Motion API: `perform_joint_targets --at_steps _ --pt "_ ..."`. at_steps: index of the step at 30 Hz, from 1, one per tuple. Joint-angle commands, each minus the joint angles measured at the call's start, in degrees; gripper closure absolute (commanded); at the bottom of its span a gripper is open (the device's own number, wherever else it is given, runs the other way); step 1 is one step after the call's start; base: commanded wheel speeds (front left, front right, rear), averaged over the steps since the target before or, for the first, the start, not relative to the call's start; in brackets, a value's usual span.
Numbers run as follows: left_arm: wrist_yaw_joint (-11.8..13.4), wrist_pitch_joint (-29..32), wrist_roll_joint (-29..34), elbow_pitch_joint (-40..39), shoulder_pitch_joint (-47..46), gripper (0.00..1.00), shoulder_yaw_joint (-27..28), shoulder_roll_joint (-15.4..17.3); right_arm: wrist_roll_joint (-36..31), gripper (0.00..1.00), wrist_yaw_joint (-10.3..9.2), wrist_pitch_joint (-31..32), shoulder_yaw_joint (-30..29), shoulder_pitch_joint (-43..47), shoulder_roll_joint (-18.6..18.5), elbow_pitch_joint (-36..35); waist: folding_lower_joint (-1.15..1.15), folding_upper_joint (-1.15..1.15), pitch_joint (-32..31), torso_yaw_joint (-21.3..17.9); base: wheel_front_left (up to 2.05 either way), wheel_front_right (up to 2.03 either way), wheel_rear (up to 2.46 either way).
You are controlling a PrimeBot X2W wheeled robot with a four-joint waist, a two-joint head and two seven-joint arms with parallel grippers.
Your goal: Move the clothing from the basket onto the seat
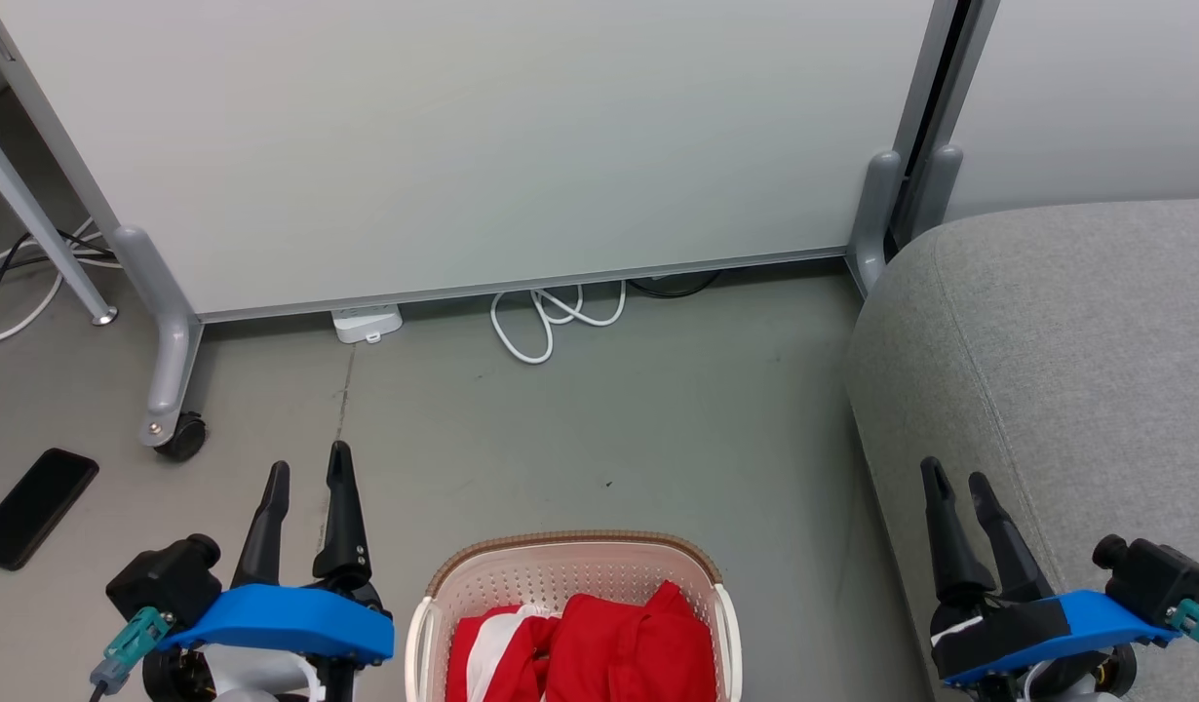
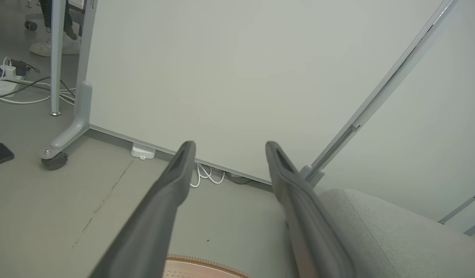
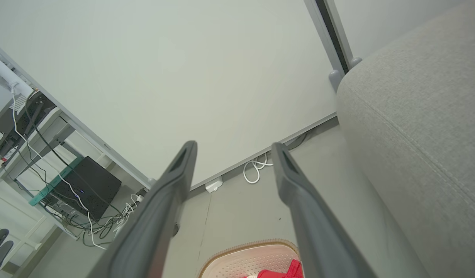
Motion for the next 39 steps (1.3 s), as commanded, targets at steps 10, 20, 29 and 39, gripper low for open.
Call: perform_joint_targets --at_steps 10,20,29,39 --pt "1.06 -1.9 6.8 -0.66 -1.64 0.0 -2.39 1.26 -7.14 0.0 0.11 -1.87 0.58 -0.38 -0.46 0.05 0.0 0.0 0.0 0.26 0.0 0.0 0.0" --pt "0.89 -3.35 11.98 -0.68 -1.78 0.0 -3.96 1.7 -13.01 0.0 0.13 -3.33 1.36 -0.28 -0.5 0.36 0.0 0.0 0.03 0.51 0.0 0.0 0.0" --pt "0.65 -4.47 16.54 -0.74 -1.78 0.0 -4.86 1.8 -17.52 0.0 0.13 -4.48 2.06 -0.22 -0.51 0.48 0.0 0.0 0.06 0.73 0.0 0.0 0.0" --pt "0.02 -5.7 21.0 -0.74 -1.59 0.0 -5.43 1.57 -22.07 0.0 0.15 -5.71 2.64 -0.07 -0.54 0.72 0.0 0.0 0.06 0.85 0.0 0.0 0.0"
